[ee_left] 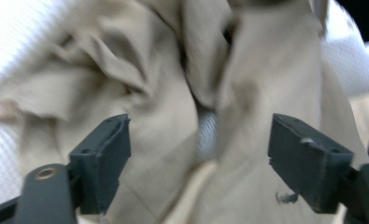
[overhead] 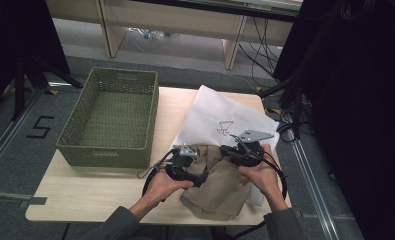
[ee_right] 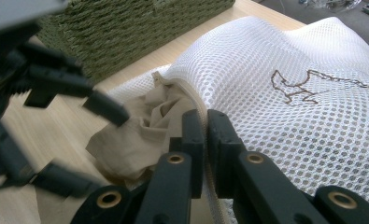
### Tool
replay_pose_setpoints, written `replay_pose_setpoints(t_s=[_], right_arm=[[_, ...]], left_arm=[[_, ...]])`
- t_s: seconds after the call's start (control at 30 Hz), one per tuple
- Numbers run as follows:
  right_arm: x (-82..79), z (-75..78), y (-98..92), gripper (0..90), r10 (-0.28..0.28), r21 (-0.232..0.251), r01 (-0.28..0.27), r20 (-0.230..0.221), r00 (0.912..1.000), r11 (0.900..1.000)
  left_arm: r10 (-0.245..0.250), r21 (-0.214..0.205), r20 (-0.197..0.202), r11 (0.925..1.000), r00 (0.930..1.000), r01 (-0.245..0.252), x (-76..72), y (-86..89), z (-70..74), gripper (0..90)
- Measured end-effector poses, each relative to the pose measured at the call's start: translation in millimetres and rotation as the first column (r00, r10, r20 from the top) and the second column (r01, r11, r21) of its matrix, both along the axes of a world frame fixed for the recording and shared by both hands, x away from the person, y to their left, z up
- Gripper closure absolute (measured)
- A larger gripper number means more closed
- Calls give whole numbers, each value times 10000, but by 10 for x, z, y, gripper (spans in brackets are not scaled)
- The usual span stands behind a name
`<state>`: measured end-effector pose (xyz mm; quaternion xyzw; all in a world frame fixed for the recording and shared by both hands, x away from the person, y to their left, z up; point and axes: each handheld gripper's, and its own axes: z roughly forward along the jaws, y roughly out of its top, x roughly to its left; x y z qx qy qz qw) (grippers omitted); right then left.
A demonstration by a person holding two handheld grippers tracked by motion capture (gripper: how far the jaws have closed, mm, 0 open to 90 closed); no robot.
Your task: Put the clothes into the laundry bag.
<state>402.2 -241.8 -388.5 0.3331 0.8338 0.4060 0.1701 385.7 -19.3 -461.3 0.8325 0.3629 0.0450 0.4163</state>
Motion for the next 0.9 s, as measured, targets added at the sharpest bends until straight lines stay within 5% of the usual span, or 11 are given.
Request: replay_pose_setpoints(t_s=[0.2,0.37,0.47,0.67,0.77,0.9], right_arm=[[-5,-4,18,871,57,-49,-57,-4,10000,10000],[-17,1,21,871,84,9,-84,-55,9999,10000],[-30,50,6,872,130,46,-130,45,9999,9999],[-34,120,-41,874,81,265,-86,190,9998,9996],[-28,119,-59,874,39,309,-45,182,9998,9995],[-12,79,-79,874,12,280,-15,82,10000,9996]], left_arm=[[-482,513,246,9976,9985,469,-74,-272,-265,195],[-147,792,976,9968,9951,69,46,-511,-318,735],[395,646,1409,9967,9892,-490,155,-555,-211,839],[1433,87,2028,9889,9687,-1481,448,-544,90,860],[1614,67,1601,9863,9738,-1646,522,-490,38,815],[1631,-82,1292,9865,9781,-1634,442,-408,-61,668]])
